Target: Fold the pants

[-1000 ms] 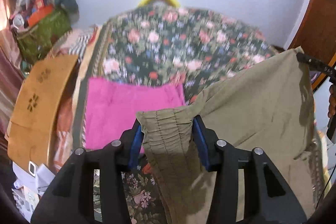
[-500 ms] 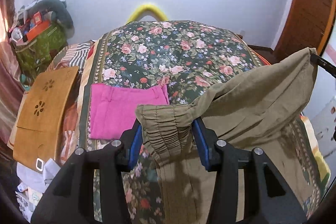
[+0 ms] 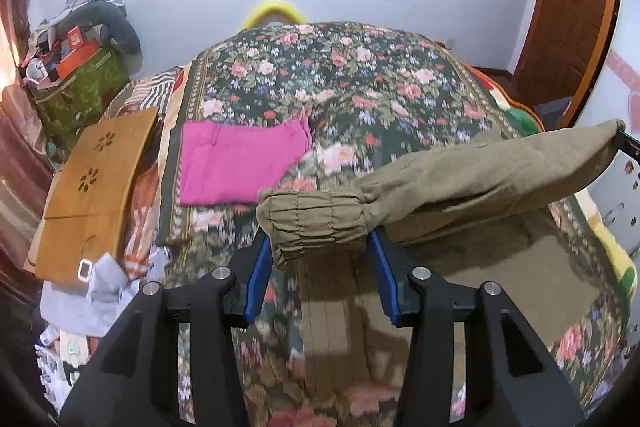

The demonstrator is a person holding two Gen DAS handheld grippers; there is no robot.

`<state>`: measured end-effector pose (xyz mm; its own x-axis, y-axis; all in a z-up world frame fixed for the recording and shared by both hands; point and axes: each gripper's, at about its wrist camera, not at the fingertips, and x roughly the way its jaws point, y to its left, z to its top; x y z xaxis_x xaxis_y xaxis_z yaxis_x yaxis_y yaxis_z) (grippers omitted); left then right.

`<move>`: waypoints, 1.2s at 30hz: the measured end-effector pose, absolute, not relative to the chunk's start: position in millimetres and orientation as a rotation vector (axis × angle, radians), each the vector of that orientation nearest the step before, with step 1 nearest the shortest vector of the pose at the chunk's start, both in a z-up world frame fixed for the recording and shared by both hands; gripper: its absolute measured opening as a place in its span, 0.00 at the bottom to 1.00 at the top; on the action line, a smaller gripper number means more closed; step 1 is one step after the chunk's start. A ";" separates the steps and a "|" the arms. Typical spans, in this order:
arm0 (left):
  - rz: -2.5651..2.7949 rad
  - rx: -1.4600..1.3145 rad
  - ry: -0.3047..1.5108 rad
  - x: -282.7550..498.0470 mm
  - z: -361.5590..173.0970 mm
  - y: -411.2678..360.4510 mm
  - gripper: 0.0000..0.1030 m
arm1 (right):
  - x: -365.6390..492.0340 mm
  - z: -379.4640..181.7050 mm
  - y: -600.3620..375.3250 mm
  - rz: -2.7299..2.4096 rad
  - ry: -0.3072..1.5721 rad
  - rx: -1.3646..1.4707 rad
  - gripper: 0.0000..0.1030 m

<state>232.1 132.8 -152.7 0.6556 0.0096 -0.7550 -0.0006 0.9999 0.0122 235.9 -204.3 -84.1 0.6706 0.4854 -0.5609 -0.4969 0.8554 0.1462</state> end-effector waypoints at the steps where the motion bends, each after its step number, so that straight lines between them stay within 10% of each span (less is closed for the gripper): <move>1: 0.008 0.018 0.863 225.7 -156.5 130.5 0.45 | 230.2 -88.5 -205.9 0.553 0.636 -0.016 0.07; 30: 0.089 0.082 0.929 145.7 -188.0 121.5 0.48 | 134.0 -150.2 -226.8 0.445 0.804 -0.045 0.10; 32: 0.090 0.113 0.908 144.7 -180.0 114.2 0.79 | 131.4 -143.6 -225.6 0.442 0.789 -0.052 0.22; 34: 0.077 0.129 0.880 143.6 -173.3 106.8 0.91 | 130.2 -136.8 -222.6 0.433 0.777 -0.058 0.58; 36: 0.051 0.162 0.867 145.5 -170.5 95.7 0.91 | 130.6 -133.1 -216.5 0.445 0.752 -0.062 0.68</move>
<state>145.5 95.7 -170.5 0.6466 0.1102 -0.7548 0.0214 0.9865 0.1624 130.6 -216.5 -133.1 0.6417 0.3686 -0.6725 -0.4122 0.9053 0.1029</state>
